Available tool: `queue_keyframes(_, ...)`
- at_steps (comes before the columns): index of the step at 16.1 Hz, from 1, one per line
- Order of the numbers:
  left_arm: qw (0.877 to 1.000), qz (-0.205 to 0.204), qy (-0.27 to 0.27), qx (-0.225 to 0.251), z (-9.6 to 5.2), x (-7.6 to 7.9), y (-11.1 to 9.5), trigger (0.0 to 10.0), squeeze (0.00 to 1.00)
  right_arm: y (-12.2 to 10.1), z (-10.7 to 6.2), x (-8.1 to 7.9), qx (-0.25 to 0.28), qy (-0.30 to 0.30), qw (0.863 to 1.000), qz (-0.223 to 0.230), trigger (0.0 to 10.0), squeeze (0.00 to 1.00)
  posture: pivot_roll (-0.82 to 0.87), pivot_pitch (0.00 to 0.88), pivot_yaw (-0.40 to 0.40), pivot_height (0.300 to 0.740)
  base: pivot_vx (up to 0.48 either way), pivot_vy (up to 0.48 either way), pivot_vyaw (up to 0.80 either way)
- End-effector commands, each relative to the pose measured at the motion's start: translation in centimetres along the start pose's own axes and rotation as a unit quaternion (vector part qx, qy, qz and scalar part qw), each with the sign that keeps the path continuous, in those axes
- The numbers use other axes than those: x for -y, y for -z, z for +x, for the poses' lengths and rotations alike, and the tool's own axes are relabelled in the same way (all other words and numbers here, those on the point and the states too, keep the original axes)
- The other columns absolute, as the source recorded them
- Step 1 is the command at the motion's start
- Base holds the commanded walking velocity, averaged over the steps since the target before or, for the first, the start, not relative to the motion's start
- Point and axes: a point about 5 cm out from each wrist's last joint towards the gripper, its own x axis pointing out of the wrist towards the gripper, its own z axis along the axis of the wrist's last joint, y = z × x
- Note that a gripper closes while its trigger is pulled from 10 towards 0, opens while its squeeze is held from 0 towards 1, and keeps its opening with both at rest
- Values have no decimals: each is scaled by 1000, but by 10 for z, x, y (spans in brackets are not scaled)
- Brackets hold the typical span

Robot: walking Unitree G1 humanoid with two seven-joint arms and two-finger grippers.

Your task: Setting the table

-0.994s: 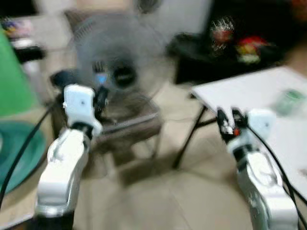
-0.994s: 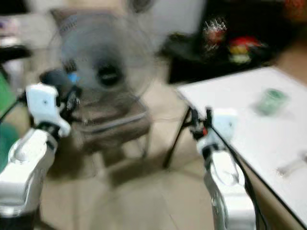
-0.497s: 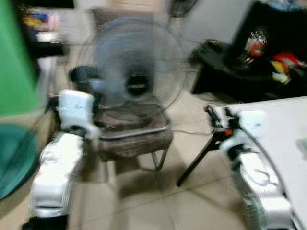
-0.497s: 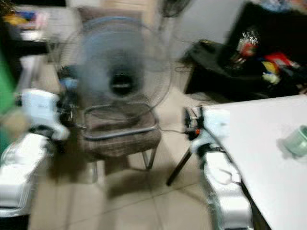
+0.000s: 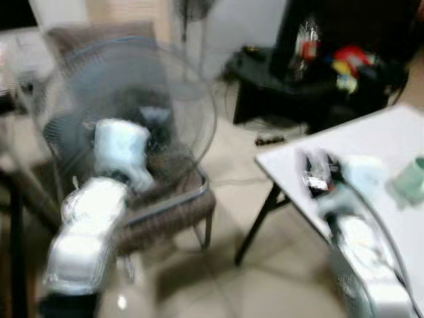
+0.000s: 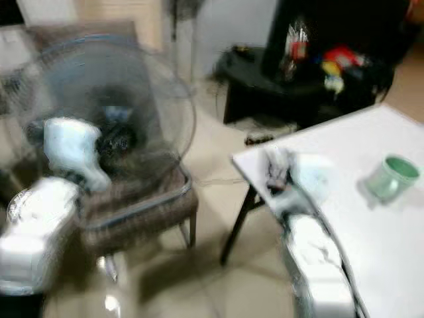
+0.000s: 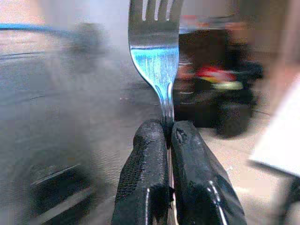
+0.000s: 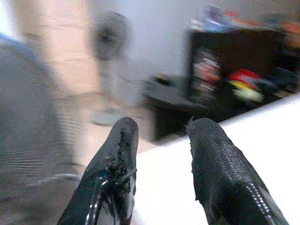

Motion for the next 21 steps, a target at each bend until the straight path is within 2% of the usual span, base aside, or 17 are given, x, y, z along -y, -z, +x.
queue_keyframes(1, 1000, 6, -6, 4, -2, -7, -3, 10000, 0, -10, -1, -7, 26, -3, 1000, 4, 10000, 0, -20, 0, -20, 740, 379, 0, -800)
queue_keyframes(6, 1000, -8, 16, 5, -2, 2, 0, 10000, 0, -16, -7, -9, 36, 0, 999, -6, 10000, 0, -44, 0, -9, 740, 353, 0, -800)
queue_keyframes(9, 1000, -6, 6, 0, -5, 5, 5, 10000, 0, -18, -7, -8, 34, -11, 999, -23, 10000, 0, -50, 0, -33, 740, 0, 0, -533)
queue_keyframes(12, 1000, -4, -8, -2, -7, 3, 6, 10000, 0, -15, -7, -8, 22, -22, 999, -28, 10000, 0, -50, 0, -44, 740, 0, 0, 0)
queue_keyframes(13, 1000, -4, -18, -3, -6, 0, 6, 10000, 0, -10, -7, -8, 2, -24, 999, -27, 10000, 0, -48, 0, -47, 740, 0, 0, -800)
queue_keyframes(15, 1000, -3, -25, -5, -4, -2, 6, 10000, 0, -8, -7, -7, -3, -21, 999, -25, 10000, 0, -49, 1, -45, 740, 0, 0, -800)
queue_keyframes(20, 1000, 8, -25, -8, -1, -3, 7, 10000, 0, -8, -9, -6, -8, -11, 1000, -17, 10000, 0, -51, 0, -34, 740, 0, 436, -800)
queue_keyframes(21, 999, 24, -33, -14, 1, -4, 7, 10000, 0, -7, -9, -4, -11, -2, 1000, -12, 10000, 0, -52, 0, -31, 740, 0, -480, -800)
